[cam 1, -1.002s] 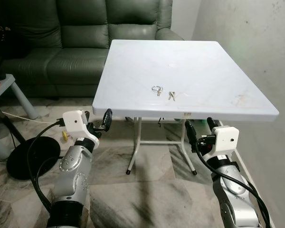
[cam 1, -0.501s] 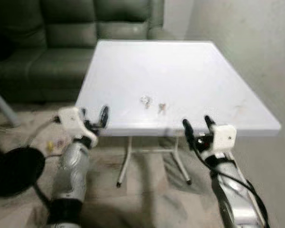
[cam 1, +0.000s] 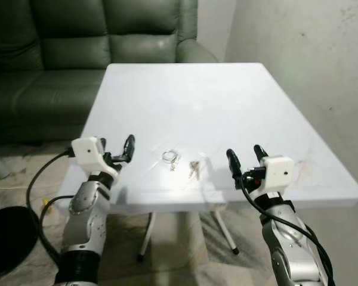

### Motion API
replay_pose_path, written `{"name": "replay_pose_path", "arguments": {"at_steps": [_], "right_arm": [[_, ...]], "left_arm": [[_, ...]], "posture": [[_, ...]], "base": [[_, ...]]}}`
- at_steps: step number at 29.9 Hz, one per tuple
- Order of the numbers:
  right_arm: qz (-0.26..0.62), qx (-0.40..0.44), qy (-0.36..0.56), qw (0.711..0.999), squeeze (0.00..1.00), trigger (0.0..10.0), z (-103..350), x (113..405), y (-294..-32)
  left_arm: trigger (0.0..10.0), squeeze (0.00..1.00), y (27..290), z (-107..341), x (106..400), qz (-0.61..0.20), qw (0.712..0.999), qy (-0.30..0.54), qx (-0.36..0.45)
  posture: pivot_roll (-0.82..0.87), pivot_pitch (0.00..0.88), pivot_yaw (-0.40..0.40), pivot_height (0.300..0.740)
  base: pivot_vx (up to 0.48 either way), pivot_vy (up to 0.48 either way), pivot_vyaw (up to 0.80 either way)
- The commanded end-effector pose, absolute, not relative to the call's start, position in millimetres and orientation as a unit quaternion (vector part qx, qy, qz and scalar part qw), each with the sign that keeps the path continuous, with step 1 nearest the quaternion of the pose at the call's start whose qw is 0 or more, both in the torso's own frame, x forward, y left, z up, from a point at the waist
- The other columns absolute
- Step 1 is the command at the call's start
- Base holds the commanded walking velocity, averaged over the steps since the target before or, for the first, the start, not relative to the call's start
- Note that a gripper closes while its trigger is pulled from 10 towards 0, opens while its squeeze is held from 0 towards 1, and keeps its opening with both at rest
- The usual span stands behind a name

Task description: Hang keys on a hook

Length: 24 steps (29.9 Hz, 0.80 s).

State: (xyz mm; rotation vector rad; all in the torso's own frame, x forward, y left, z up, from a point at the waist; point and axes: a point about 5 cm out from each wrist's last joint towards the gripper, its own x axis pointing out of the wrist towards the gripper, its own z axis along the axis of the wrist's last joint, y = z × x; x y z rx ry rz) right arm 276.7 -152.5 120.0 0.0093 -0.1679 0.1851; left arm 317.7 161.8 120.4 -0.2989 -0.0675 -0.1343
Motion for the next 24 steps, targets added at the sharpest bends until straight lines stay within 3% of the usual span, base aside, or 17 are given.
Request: {"name": "replay_pose_path", "arguments": {"at_steps": [1,10,24], "right_arm": [[0.081,0.003,-0.084,0.993,0.0,10.0,120.6,276.4,-159.5],[0.081,0.003,-0.084,0.993,0.0,10.0,120.5,276.5,-159.4],[0.129,-0.038,-0.074,0.988,0.0,10.0,126.0,292.0,-173.3]], "left_arm": [[10.0,0.0,158.8,122.5,318.6,-0.074,0.986,-0.036,-0.148],[10.0,0.0,158.8,122.4,318.7,-0.074,0.986,-0.036,-0.148],[10.0,0.0,141.3,116.4,308.6,-0.073,0.989,-0.028,-0.129]], "posture": [[-0.08,0.0,-0.024,0.74],[-0.08,0.0,-0.024,0.74],[-0.06,0.0,-0.038,0.74]], "base": [[0.45,0.0,0.0],[0.45,0.0,0.0],[0.0,0.0,0.0]]}}
